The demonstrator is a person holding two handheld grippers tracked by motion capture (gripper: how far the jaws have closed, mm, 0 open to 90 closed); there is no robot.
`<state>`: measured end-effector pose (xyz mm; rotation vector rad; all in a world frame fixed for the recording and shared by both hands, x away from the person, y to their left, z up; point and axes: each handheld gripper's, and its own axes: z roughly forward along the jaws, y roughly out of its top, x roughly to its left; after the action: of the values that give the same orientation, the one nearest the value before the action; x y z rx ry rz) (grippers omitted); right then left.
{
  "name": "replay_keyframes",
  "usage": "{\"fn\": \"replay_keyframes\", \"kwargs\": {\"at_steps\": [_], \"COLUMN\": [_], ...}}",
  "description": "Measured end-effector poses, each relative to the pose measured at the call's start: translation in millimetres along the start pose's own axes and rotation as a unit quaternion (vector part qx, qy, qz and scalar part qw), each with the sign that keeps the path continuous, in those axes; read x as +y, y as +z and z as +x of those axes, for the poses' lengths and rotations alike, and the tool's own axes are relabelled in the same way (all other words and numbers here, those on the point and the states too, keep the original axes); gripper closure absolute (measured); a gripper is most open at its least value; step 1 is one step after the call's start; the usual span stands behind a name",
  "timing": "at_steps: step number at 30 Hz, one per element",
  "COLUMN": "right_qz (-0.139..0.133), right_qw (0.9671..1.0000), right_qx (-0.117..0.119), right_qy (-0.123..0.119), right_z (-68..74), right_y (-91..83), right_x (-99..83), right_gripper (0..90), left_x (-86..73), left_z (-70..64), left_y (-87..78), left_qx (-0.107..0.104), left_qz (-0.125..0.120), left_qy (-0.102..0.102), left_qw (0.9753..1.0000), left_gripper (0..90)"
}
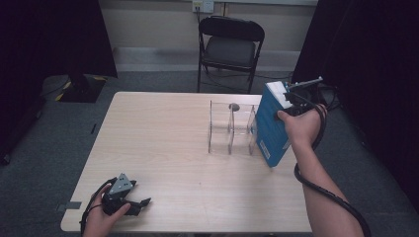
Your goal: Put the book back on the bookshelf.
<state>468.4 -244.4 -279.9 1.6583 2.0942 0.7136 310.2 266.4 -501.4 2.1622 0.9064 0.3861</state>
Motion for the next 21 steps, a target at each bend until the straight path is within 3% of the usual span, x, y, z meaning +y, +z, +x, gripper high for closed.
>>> {"fn": "replay_keyframes", "kwargs": {"at_steps": [21], "right_qz": [-0.008], "right_qw": [0.9998], "right_qx": [-0.006], "right_qy": [0.015], "right_z": [-4.3], "right_y": [7.1], "right_x": [6.0], "right_gripper": [62.0], "left_x": [0.0], "left_z": [0.0], "left_y": [0.0], "left_qx": [0.0], "left_qz": [0.0], "left_qy": [0.0], "left_qw": [1.0], "left_gripper": [14.2]}}
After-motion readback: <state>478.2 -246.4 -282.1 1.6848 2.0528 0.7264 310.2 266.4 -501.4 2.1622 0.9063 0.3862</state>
